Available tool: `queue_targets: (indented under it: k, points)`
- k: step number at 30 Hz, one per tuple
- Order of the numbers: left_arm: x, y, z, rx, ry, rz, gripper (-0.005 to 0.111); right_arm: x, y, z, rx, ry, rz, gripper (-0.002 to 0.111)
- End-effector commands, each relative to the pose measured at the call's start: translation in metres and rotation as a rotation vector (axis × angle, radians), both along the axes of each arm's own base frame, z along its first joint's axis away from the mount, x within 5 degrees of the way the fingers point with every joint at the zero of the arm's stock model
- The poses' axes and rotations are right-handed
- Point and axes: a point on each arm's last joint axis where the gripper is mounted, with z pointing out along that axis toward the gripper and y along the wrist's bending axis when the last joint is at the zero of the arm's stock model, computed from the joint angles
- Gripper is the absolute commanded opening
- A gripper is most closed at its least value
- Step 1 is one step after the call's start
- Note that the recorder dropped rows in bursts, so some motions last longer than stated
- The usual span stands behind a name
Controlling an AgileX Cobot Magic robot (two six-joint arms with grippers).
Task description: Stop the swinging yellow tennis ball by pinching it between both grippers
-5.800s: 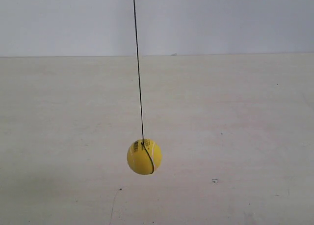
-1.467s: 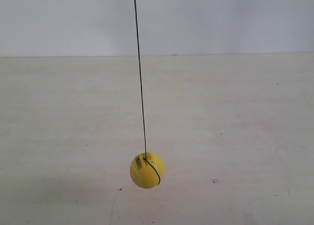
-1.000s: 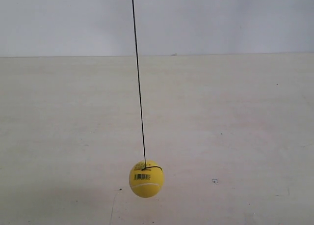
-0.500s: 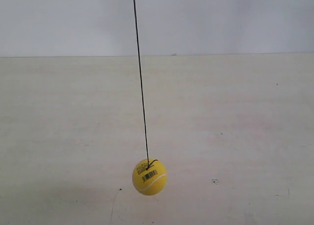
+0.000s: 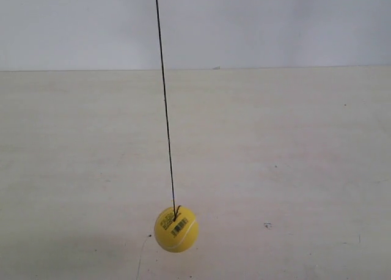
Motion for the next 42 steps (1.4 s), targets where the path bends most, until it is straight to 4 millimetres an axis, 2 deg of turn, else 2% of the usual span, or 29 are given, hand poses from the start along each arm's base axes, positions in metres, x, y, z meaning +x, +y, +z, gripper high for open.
queue_targets:
  k: [1, 8, 15, 42]
  points:
    - [-0.0001, 0.0002, -0.0014, -0.008, 0.004, 0.006, 0.005, -0.0011, -0.0006, -0.0033, -0.023, 0.033, -0.003, 0.000]
    - [-0.0001, 0.0002, -0.0014, -0.008, 0.004, 0.006, 0.005, -0.0010, -0.0012, -0.0035, -0.035, 0.033, -0.009, 0.000]
    - [-0.0001, 0.0002, -0.0014, -0.008, 0.004, 0.006, 0.005, -0.0003, -0.0067, -0.0035, -0.031, 0.035, -0.112, 0.000]
    - [-0.0001, 0.0002, -0.0014, -0.008, 0.004, 0.006, 0.005, -0.0005, -0.0068, -0.0045, -0.033, 0.046, -0.113, 0.000]
